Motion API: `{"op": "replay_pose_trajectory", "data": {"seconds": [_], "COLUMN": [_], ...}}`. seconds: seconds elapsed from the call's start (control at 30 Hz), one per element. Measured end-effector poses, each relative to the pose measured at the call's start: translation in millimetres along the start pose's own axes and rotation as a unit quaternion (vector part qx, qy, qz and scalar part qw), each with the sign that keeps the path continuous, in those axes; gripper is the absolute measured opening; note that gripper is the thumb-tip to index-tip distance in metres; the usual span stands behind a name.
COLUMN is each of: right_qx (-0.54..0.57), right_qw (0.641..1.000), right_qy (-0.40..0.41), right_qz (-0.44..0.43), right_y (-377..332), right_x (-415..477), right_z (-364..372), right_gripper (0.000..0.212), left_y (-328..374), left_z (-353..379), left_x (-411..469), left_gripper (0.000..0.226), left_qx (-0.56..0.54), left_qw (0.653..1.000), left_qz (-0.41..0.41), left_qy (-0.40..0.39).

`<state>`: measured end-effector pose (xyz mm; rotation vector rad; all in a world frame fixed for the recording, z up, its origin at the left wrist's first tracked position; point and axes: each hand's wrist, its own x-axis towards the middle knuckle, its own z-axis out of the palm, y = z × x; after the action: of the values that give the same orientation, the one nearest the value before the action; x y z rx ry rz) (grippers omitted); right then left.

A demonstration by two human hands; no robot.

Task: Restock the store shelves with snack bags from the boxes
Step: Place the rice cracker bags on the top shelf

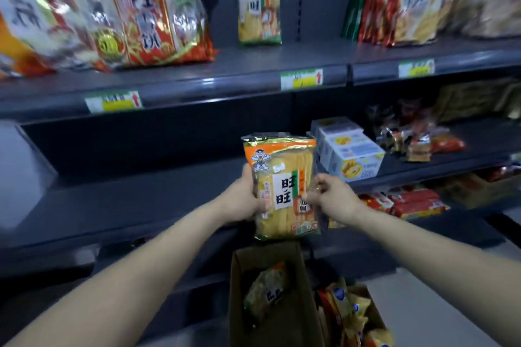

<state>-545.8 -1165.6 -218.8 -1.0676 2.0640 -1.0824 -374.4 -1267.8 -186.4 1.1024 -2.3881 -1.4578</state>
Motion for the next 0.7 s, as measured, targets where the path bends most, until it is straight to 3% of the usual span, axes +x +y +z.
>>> {"op": "replay_pose_trajectory", "data": {"seconds": [0.13, 0.4, 0.53, 0.7], "right_qx": [0.021, 0.015, -0.008, -0.072], "right_qw": [0.993, 0.946, 0.932, 0.938], "right_qy": [0.082, 0.206, 0.234, 0.215], "right_qz": [-0.082, -0.248, -0.278, -0.261], "right_y": [-48.0, -182.0, -227.2, -236.1], "right_x": [1.9, 32.4, 78.0, 153.3], "right_z": [-44.8, -126.0, -144.2, -140.2], "right_gripper": [0.016, 0.012, 0.024, 0.020], "left_y": [61.5, 169.0, 199.0, 199.0], "left_z": [-24.9, -95.0, -130.3, -154.8], "left_x": [-10.9, 12.6, 51.2, 120.8], "left_gripper": [0.046, 0.021, 0.016, 0.013], "left_qx": [0.043, -0.017, -0.051, -0.059], "left_qw": [0.988, 0.925, 0.900, 0.897], "left_qz": [0.111, 0.258, 0.278, 0.235], "left_qy": [0.097, 0.278, 0.332, 0.370]}}
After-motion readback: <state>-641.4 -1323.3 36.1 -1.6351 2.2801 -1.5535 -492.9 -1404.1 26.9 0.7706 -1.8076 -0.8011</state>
